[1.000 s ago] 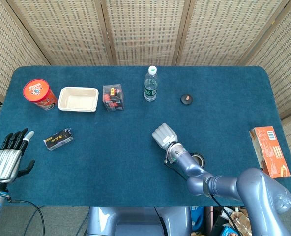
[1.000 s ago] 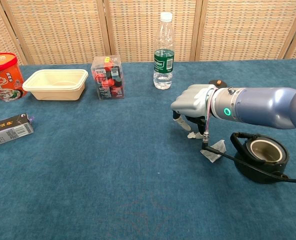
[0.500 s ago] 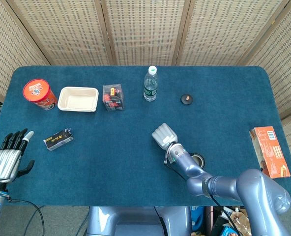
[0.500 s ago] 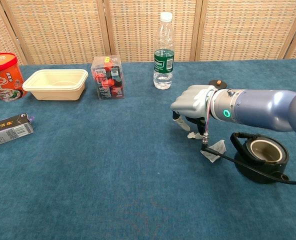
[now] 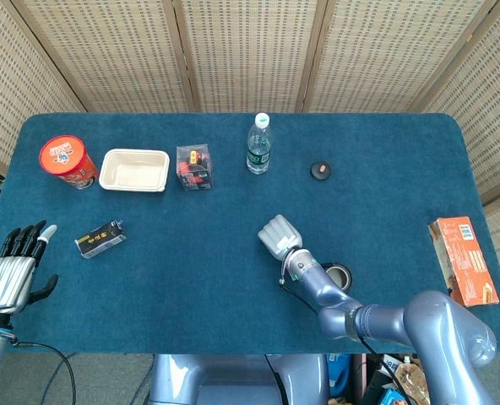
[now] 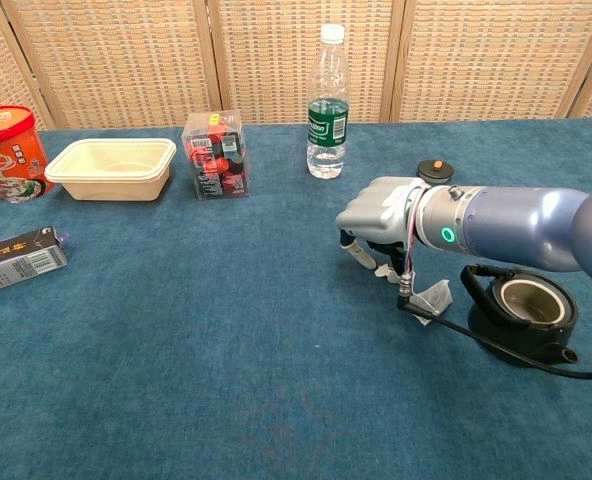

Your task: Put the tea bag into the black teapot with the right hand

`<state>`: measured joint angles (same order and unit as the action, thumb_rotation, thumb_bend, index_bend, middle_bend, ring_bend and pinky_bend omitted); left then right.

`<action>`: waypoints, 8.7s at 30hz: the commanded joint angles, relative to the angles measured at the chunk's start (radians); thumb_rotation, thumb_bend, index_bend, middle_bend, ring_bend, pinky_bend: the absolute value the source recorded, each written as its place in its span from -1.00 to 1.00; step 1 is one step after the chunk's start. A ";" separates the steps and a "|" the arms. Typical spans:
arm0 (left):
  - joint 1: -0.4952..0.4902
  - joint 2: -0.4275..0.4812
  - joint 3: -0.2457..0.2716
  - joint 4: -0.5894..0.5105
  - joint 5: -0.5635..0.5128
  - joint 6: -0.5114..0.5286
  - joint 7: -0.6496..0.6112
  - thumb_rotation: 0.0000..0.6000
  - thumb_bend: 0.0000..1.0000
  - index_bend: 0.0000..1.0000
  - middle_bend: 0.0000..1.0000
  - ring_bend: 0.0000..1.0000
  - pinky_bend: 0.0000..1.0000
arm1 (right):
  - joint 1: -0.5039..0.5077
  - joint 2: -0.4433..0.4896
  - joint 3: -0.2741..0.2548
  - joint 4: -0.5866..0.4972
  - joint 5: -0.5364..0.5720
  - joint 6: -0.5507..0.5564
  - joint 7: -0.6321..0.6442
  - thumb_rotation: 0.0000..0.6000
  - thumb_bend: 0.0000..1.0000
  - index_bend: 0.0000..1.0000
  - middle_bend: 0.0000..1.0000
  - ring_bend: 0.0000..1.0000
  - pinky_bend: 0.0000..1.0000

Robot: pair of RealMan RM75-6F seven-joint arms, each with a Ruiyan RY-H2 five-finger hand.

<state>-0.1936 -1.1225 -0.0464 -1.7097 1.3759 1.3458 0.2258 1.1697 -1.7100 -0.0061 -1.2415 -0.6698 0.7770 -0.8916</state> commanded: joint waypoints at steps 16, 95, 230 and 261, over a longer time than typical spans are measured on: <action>-0.004 0.000 0.000 0.002 -0.002 -0.009 -0.002 1.00 -0.25 -1.00 -1.00 -1.00 -1.00 | -0.001 -0.005 0.006 0.012 0.005 0.000 -0.008 1.00 -0.14 0.22 0.79 0.85 1.00; 0.000 0.032 0.002 -0.034 0.023 0.011 -0.006 1.00 -0.25 -1.00 -1.00 -1.00 -1.00 | -0.237 0.468 0.067 -0.568 -0.291 0.283 0.275 1.00 0.27 0.27 0.81 0.85 1.00; -0.010 0.036 -0.008 -0.076 0.000 0.015 0.049 1.00 -0.25 -1.00 -1.00 -1.00 -1.00 | -0.649 0.873 0.116 -0.815 -0.668 0.300 0.602 1.00 0.27 0.31 0.82 0.86 1.00; -0.009 0.042 -0.009 -0.075 -0.008 0.013 0.046 1.00 -0.25 -1.00 -1.00 -1.00 -1.00 | -0.596 0.728 0.104 -0.695 -0.622 0.206 0.569 1.00 0.27 0.31 0.80 0.86 1.00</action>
<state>-0.2022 -1.0808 -0.0553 -1.7842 1.3681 1.3589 0.2719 0.5737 -0.9800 0.0995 -1.9390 -1.2913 0.9845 -0.3234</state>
